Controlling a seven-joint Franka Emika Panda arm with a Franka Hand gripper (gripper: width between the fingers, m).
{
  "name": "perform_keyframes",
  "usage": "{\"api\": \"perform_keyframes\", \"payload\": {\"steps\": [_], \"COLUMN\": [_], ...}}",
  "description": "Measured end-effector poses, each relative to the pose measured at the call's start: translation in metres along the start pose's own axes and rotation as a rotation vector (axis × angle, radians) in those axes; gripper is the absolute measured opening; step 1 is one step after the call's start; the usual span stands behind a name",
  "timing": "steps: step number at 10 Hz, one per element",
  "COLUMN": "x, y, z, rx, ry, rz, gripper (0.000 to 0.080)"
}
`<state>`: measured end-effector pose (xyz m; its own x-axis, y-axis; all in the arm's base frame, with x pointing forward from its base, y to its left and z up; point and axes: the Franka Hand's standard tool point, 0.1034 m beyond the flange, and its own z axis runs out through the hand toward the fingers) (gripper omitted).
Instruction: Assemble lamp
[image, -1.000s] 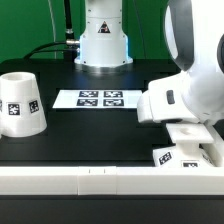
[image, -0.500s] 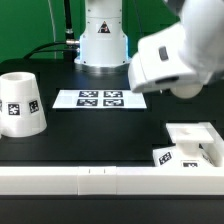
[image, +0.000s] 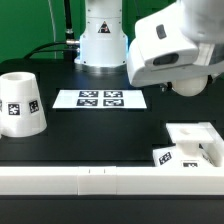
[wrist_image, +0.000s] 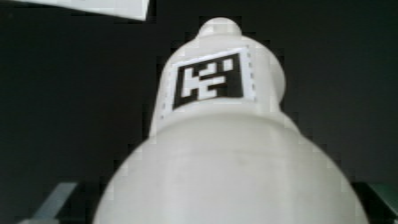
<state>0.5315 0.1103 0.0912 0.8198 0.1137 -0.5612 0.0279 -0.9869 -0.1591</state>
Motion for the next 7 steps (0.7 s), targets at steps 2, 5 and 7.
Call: {"api": "perform_keyframes", "payload": {"steps": [2, 5, 7], "x": [0.003, 0.006, 0.015], "y": [0.006, 0.01, 0.012], "z": [-0.021, -0.063, -0.061], "rx": [-0.005, -0.008, -0.024], "ry": [0.125, 0.315, 0.468], "rz": [-0.026, -0.028, -0.026], "gripper": [0.0577, 0.0577, 0.0577]}}
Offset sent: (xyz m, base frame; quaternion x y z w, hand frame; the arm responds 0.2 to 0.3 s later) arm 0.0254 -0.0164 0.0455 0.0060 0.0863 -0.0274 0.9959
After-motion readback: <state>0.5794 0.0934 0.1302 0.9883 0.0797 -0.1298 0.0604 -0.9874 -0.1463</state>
